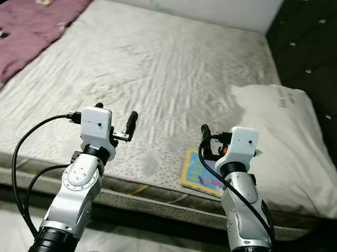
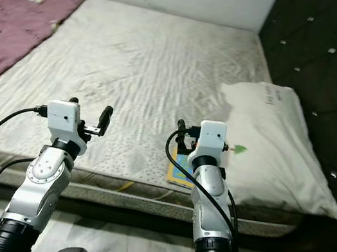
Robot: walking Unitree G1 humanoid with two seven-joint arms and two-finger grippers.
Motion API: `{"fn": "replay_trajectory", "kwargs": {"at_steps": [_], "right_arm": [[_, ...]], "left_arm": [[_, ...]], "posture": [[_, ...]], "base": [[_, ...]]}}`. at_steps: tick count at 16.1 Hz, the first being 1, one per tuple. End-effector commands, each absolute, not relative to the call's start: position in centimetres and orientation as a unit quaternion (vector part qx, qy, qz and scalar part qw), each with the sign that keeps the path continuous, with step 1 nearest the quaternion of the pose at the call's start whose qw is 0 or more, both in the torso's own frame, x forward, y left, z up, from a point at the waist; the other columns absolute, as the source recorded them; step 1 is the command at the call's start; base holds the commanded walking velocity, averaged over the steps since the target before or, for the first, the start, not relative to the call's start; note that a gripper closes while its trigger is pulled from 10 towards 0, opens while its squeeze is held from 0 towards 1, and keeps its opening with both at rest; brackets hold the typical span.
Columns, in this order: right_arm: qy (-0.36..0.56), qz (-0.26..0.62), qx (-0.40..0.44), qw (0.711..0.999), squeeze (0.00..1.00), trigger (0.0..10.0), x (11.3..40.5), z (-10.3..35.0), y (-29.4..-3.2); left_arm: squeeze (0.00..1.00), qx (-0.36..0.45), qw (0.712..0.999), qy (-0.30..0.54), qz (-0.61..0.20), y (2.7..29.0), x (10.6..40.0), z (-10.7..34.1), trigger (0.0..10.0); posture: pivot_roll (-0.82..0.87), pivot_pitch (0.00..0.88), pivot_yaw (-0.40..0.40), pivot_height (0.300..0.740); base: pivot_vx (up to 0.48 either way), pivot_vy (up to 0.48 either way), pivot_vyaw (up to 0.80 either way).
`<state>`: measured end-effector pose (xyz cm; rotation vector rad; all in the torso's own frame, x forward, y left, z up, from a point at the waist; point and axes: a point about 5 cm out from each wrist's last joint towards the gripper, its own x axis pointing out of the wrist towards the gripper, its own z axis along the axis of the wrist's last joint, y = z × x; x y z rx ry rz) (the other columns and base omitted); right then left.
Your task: Clean up the room
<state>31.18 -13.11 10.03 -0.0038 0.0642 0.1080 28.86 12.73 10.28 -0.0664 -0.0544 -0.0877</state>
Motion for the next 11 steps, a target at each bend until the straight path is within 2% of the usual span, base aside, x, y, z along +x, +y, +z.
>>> {"fn": "replay_trajectory", "kwargs": {"at_steps": [1, 11], "right_arm": [[0.033, 0.053, -0.002, 0.998, 0.00, 10.0, 31.43, 10.17, -13.16], [0.044, 0.054, -0.005, 0.998, 0.00, 10.0, 31.22, 9.74, -13.23]], "left_arm": [[0.00, -0.038, 0.998, -0.023, -0.046, 12.60, 28.99, 10.18, 10.0], [0.00, -0.044, 0.998, -0.018, -0.045, 12.42, 28.98, 10.11, 10.0]], "posture": [[0.09, 0.000, -0.016, 0.740], [0.08, 0.000, -0.019, 0.740]], "base": [[0.000, 0.000, -0.62], [0.000, 0.480, 0.00]]}}
